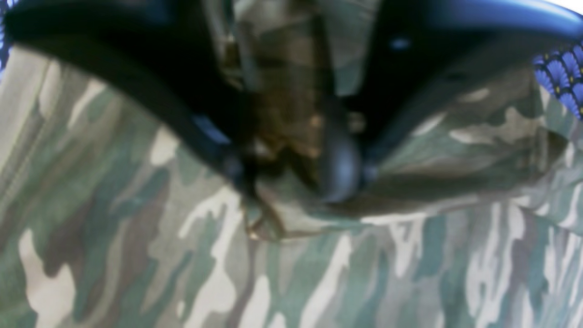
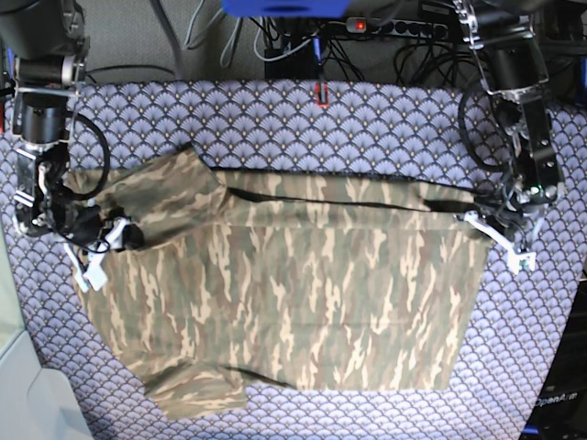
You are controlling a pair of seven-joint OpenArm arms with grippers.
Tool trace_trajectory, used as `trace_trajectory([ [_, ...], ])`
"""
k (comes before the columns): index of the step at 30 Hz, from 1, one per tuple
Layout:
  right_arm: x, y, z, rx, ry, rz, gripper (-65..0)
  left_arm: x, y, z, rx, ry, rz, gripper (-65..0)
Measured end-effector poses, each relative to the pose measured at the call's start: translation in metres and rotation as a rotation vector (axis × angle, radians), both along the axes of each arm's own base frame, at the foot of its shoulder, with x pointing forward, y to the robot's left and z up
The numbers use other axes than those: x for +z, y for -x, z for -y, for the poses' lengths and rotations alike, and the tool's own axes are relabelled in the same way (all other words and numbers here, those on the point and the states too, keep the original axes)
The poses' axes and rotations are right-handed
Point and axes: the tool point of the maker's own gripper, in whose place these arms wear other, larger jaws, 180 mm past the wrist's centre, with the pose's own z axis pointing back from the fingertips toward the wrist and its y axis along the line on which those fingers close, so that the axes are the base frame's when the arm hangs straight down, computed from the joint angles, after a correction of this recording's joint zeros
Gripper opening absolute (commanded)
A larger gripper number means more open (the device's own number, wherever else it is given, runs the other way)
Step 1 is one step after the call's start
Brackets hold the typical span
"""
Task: Fold the T-shirt properly
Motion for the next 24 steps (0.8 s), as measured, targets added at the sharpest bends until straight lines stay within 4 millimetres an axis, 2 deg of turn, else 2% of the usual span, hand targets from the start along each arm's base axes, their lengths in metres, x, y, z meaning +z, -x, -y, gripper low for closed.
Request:
trace_trajectory([
  [2,-0.001,0.001,0.0,0.0,0.0,-0.004,-65.0,0.0,0.0,0.0,0.0,0.0,0.0,-64.5],
  [13,0.005,-0.006,0.003,0.013,0.028,-0.019,-65.0,0.003,-0.003,0.001,0.0,0.004,0.009,-64.5],
  [24,0.043,-0.045,0.003,0.015,0.037,0.073,-65.0,0.024,-0.026,0.001,0.0,0.005,0.064,-64.5],
])
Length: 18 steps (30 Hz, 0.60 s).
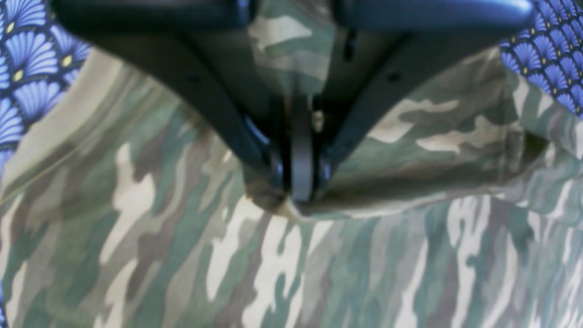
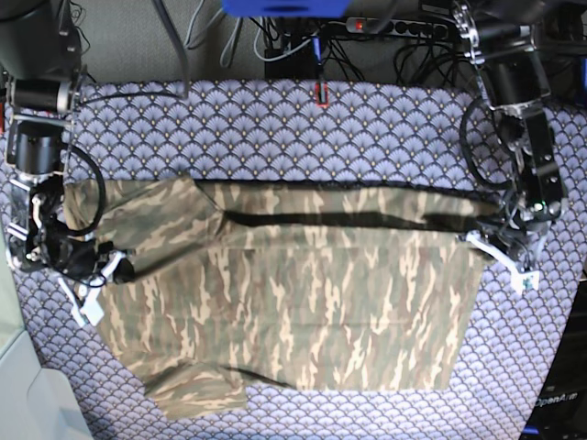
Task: Fold the T-shirt properly
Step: 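Drag the folded edge back toward the robot with both grippers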
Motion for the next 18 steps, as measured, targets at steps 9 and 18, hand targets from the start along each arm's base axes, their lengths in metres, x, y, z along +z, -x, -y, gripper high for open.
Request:
trace_trajectory([
  [9,0.026,-0.023,0.001,0.0,0.006,0.058,-65.0,0.008,-0.018,-0.001,0.009,0.018,0.024,-64.5],
  [18,0.015,-0.027,-0.012,0.049,0.121,0.024,-64.0,-0.004,-0.023,0.0,0.02,0.047,-0.009,-64.5],
])
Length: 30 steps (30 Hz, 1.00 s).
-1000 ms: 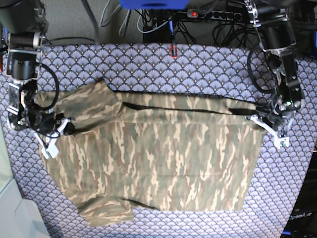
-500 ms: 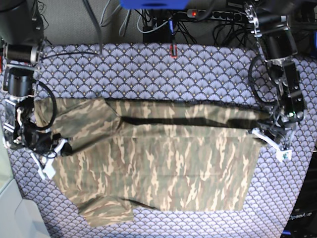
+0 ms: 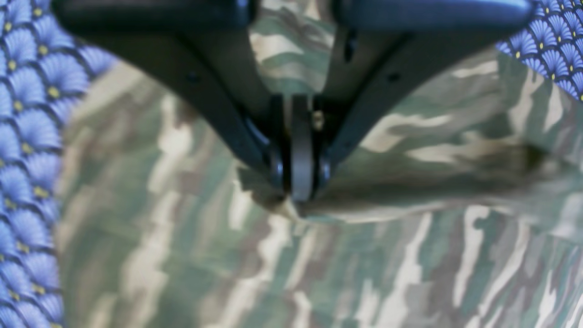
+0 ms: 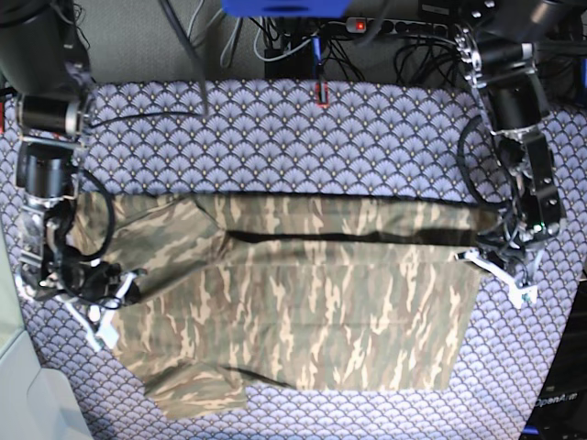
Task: Fold the T-shirt properly
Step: 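Drag the folded edge back toward the robot with both grippers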
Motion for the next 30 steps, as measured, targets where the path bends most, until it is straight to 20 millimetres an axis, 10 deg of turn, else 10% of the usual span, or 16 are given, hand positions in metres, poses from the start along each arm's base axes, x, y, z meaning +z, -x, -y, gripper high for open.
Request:
trace_trajectory([
  [3,-0.002,0.0,-0.001,0.002,0.008,-0.004,-60.2,0.0,0.0,0.0,-0.001,0.001,0.001,-61.2],
  [11,-0.003,0.001,-0.001,0.001,0.007,-0.007,-36.6,0.003,0.0,0.0,-0.005,-0.001,0.008,-22.4],
  [21,0.006,0.031,0.086,-0.219,0.016,-0.026,-34.8,0.026,0.02,0.001,-0.032,-0.073,0.079,-22.4],
  [30,-0.023,0.112,0.108,-0.276,0.094,-0.071,-34.8,-0.012,0.067,-0.001,-0.034,-0.09,0.006,-22.4],
])
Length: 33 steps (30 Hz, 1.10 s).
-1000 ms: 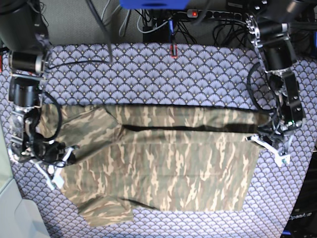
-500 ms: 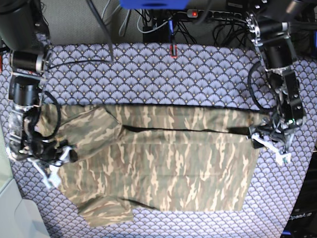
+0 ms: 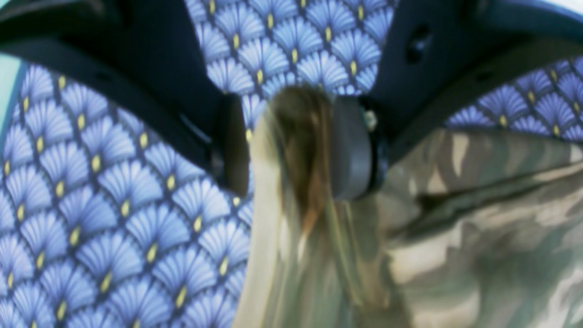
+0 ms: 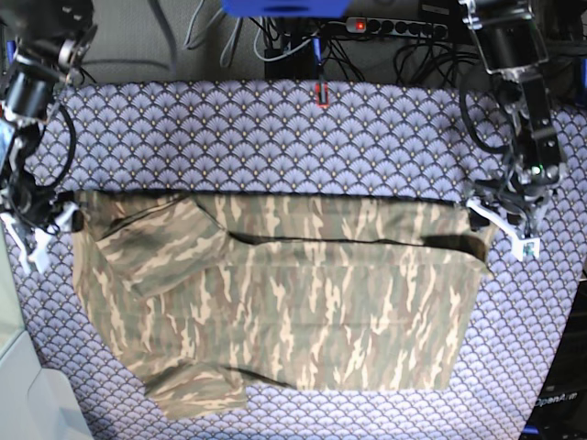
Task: Fold the T-shirt properly
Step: 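Drag the folded edge back toward the robot with both grippers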
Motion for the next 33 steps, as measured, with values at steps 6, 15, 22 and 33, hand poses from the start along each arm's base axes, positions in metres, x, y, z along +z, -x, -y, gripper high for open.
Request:
trace_trajectory([
  [6,-0.003,0.026,0.009,-0.041,0.017,0.0,-34.8,-0.01,0.012,-0.001,0.003,-0.005,0.001,-22.4],
  [15,-0.014,0.042,0.009,-0.038,0.018,-0.037,-34.8,-0.01,-0.005,-0.005,0.024,0.018,0.017,-22.4],
  [22,-0.015,0.043,0.008,-0.039,0.016,-0.036,-34.8,-0.004,-0.015,0.01,0.005,0.038,0.03,-22.6],
  [33,-0.014,0.042,0.009,-0.039,0.017,-0.033,-34.8,-0.029,-0.05,0.049,-0.055,0.112,-0.032,-60.4],
])
